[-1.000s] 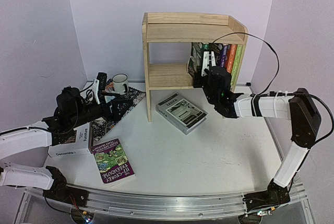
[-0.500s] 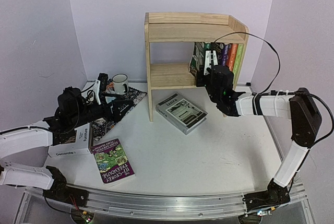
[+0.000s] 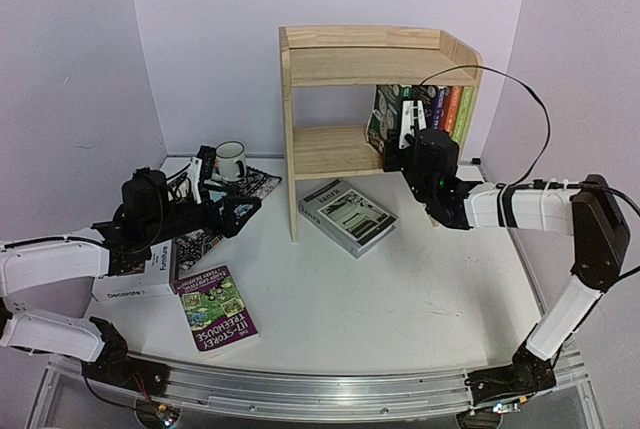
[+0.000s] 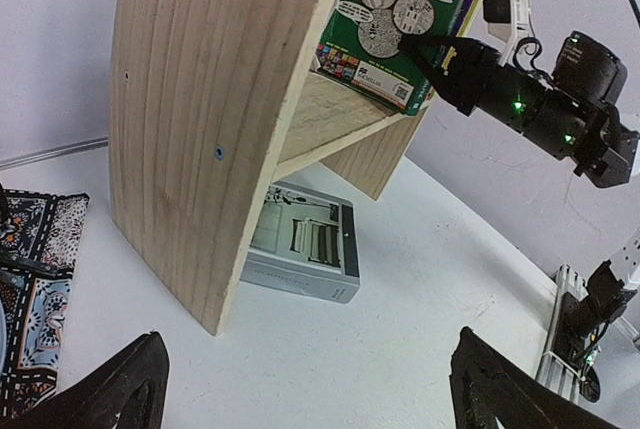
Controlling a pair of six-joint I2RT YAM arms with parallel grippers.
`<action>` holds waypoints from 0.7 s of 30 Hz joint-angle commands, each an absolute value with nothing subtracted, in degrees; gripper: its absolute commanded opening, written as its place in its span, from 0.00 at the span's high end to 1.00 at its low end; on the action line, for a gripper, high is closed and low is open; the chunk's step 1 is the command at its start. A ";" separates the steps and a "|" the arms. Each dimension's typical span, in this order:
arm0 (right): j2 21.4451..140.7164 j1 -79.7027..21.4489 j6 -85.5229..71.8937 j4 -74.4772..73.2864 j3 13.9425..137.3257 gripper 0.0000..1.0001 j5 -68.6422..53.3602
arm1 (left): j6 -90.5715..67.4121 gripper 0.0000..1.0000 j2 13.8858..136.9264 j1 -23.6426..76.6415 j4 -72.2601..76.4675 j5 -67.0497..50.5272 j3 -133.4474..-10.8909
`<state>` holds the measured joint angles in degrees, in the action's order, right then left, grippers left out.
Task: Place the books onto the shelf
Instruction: Place the book on the shelf.
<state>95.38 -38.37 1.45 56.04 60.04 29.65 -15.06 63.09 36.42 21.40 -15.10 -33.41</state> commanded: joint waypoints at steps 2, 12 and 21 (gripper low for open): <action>88.19 -38.94 -2.29 58.42 58.46 1.00 34.58 | -16.24 0.01 65.59 36.26 22.59 -12.72 -37.79; 90.26 -40.34 -3.35 56.68 61.20 1.00 34.23 | -15.21 0.00 80.87 40.28 25.66 0.74 -50.39; 89.43 -40.61 -3.00 56.78 60.99 1.00 35.13 | -16.04 0.01 92.00 41.80 31.21 7.56 -59.37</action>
